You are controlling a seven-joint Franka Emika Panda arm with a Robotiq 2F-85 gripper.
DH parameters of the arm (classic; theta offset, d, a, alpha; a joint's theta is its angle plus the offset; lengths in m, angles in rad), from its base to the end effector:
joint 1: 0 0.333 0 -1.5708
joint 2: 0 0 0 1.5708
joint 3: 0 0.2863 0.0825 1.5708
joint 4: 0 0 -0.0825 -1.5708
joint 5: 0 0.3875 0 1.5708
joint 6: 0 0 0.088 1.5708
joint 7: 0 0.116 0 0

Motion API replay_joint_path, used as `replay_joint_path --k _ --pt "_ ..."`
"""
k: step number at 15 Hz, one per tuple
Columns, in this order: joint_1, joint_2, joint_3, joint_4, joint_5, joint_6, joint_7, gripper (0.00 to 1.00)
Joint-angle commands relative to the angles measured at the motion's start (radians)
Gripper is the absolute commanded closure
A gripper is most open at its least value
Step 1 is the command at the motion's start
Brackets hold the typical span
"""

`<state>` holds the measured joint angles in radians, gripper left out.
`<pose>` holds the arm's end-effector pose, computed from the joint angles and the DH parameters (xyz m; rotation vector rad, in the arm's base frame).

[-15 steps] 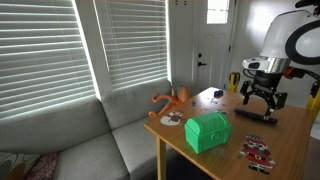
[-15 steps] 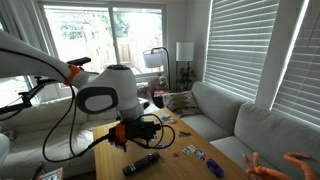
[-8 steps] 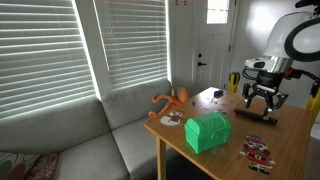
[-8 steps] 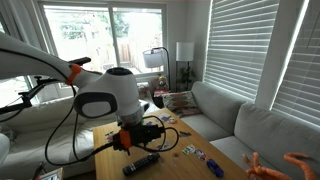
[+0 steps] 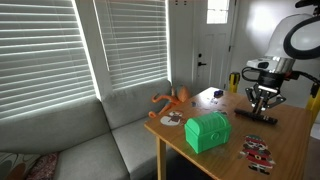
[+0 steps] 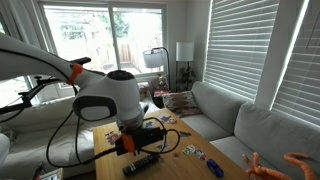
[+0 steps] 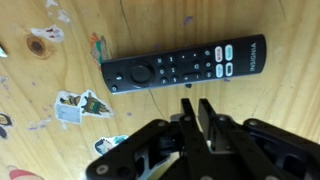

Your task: Press the number four button on the remote

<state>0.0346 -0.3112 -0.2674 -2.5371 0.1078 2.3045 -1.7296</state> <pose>0.4351 -0.0957 0.3471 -2.3284 -2.0354 -0.2665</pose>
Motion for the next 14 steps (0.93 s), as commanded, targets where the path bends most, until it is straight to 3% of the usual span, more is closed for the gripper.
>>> replay_joint_path --k 1,14 --pt "-0.017 0.017 -0.005 0.005 0.037 -0.018 -0.082 1.00" --pt "-0.041 0.042 -0.015 0.019 0.103 -0.015 -0.187 1.00"
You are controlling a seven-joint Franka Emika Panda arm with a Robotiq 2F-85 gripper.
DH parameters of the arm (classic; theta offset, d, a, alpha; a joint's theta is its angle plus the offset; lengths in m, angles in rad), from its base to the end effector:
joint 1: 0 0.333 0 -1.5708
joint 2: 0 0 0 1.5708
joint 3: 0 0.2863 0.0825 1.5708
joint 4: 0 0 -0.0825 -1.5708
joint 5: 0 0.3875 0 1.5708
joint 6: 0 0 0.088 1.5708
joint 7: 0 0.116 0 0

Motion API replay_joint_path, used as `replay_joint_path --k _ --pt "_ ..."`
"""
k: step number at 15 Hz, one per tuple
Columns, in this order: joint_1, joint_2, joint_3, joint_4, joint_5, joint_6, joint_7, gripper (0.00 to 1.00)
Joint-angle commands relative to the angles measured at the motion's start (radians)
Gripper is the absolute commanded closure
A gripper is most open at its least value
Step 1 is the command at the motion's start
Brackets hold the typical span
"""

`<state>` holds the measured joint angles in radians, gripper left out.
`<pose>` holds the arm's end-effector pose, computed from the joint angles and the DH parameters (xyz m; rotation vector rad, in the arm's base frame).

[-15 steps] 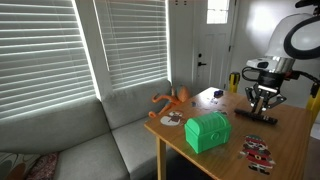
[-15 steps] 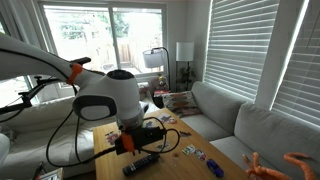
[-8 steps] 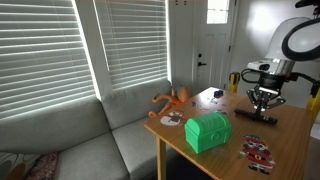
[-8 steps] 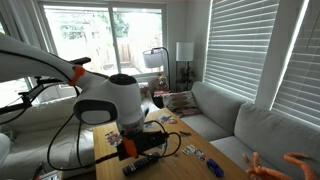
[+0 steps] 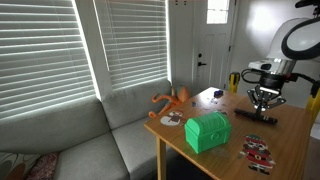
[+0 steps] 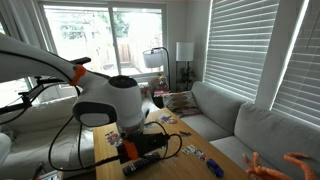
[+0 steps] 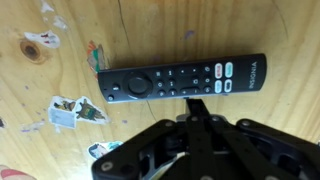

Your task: Press the number four button on the remote

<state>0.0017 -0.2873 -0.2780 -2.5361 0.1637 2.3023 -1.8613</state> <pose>0.4314 -0.1129 0.3370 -2.2545 -2.0732 -0.3000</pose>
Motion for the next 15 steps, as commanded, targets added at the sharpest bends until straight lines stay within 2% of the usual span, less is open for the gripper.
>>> replay_joint_path --k 1,15 --pt "-0.008 0.024 -0.003 0.020 0.052 -0.008 -0.058 1.00" --pt "-0.027 0.068 -0.002 0.055 0.133 -0.005 -0.090 1.00"
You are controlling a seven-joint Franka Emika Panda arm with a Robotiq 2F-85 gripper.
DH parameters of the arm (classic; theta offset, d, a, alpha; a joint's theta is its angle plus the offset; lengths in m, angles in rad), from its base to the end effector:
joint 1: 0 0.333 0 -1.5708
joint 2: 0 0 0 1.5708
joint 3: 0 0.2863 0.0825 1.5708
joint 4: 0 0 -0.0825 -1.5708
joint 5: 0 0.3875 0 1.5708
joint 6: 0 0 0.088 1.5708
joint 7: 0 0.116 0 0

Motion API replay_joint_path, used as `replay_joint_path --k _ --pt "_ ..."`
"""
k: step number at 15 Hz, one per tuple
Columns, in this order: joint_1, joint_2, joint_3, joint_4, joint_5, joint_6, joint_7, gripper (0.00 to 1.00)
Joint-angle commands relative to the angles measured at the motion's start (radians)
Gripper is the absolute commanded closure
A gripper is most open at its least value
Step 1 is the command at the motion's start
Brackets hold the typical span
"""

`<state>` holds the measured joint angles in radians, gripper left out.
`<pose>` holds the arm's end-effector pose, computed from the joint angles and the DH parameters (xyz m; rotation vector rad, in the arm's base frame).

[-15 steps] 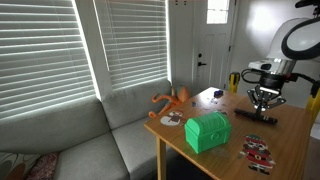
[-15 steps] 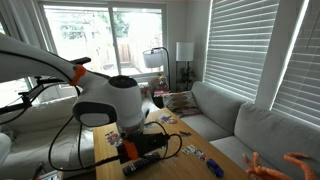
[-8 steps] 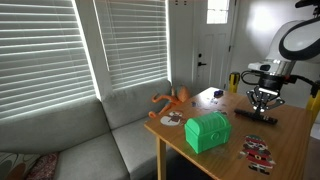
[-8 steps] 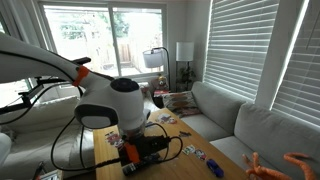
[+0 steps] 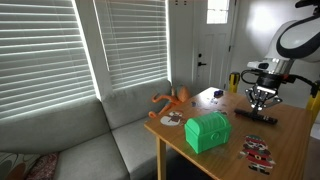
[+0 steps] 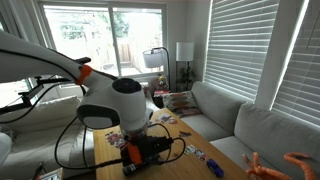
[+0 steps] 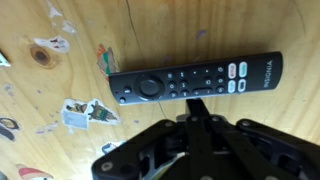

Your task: Press the number four button on the remote

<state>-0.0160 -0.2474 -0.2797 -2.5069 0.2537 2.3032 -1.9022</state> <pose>0.4383 -0.1225 0.3331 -2.2691 -2.0022 -0.3699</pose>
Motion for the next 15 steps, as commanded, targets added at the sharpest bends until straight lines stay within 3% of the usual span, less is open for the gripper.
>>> replay_joint_path --k 1,15 --pt "-0.009 0.032 0.000 0.028 0.047 -0.004 -0.050 1.00" --pt "-0.019 0.077 0.010 0.053 0.095 -0.005 -0.080 1.00"
